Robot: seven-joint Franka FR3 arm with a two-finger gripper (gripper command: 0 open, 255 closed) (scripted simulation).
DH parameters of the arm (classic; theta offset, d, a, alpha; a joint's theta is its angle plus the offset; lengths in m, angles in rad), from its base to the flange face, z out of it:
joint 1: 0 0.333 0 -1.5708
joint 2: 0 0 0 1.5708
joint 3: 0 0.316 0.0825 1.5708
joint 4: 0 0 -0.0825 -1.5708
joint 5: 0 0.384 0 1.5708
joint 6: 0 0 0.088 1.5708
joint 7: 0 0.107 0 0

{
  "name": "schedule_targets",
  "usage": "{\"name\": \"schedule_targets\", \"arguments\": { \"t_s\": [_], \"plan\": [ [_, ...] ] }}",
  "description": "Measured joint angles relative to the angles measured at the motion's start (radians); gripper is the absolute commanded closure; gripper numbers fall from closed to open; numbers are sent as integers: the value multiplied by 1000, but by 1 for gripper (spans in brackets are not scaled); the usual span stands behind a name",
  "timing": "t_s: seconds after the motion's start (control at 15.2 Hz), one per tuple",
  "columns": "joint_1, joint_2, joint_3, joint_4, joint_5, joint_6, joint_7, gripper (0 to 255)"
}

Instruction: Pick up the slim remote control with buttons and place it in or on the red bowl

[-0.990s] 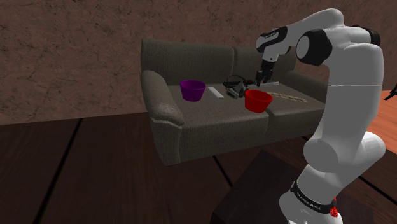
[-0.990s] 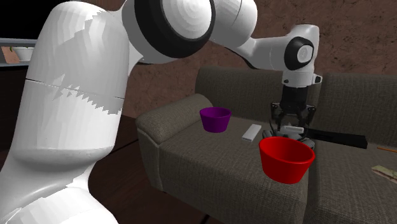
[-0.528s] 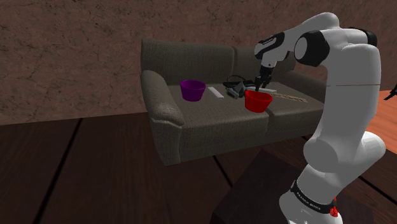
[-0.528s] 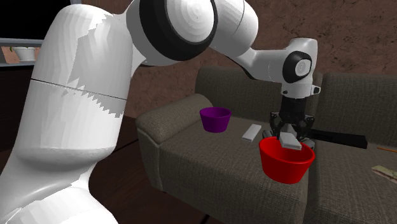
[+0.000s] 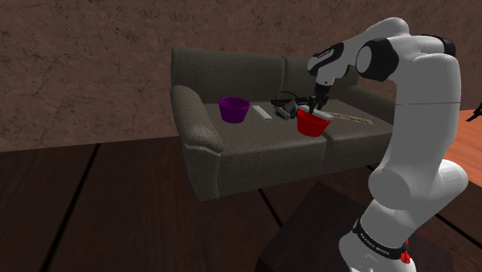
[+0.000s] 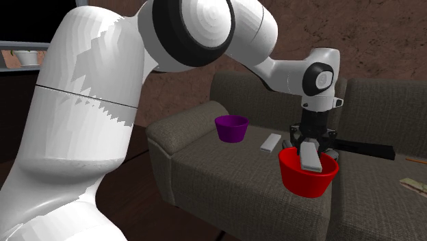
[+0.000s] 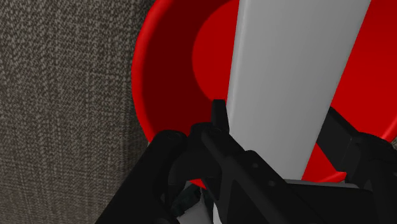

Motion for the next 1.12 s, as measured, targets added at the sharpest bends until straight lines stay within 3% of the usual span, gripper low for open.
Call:
{"name": "schedule_targets", "arguments": {
  "t_s": [0.07, 0.13, 0.53, 0.79, 1.12],
  "plan": [
    [0, 0, 0, 0, 0, 0, 0, 255],
    [0, 0, 0, 0, 0, 0, 0, 0],
    [1, 1, 1, -1, 0, 0, 0, 0],
    [0, -27, -6, 56, -12, -82, 6, 0],
    [3, -36, -7, 74, -17, -109, 11, 0]
  ]
}}
